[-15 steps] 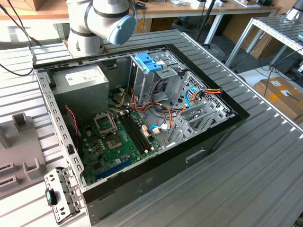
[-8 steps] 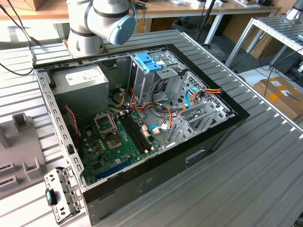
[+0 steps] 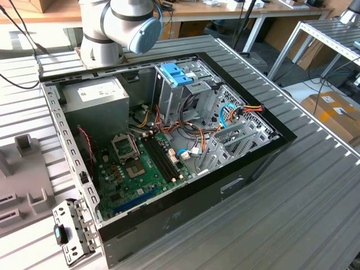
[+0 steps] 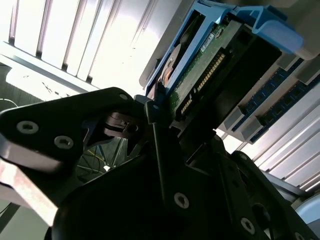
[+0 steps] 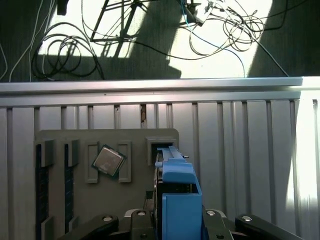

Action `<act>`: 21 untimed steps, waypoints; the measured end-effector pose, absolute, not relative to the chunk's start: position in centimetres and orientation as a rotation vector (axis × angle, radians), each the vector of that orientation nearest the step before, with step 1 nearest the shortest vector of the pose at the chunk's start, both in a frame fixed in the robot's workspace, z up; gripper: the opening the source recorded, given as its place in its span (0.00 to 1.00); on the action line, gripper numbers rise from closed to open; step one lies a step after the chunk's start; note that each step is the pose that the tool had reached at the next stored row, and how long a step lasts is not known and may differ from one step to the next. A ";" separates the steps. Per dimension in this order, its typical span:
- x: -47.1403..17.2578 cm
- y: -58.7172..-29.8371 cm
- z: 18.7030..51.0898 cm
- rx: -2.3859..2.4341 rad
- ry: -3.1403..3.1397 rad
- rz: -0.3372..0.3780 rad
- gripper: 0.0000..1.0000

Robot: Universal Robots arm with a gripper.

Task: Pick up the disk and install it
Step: 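Pick up the disk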

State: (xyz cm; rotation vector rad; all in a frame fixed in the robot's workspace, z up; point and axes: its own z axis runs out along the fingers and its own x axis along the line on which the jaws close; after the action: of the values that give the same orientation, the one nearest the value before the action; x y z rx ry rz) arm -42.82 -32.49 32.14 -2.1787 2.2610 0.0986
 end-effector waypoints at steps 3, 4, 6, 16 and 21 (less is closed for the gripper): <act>-42.8 -32.4 32.2 -2.179 2.261 0.099 0.36; -42.8 -32.4 32.2 -2.179 2.261 0.099 0.36; -42.8 -32.4 32.3 -2.179 2.261 0.099 0.36; -42.8 -32.4 32.8 -2.178 2.261 0.099 0.36; -42.8 -32.4 33.2 -2.178 2.260 0.100 0.36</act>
State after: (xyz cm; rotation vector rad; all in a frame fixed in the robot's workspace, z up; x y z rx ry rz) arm -42.82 -32.40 33.24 -2.1782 2.2604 0.0999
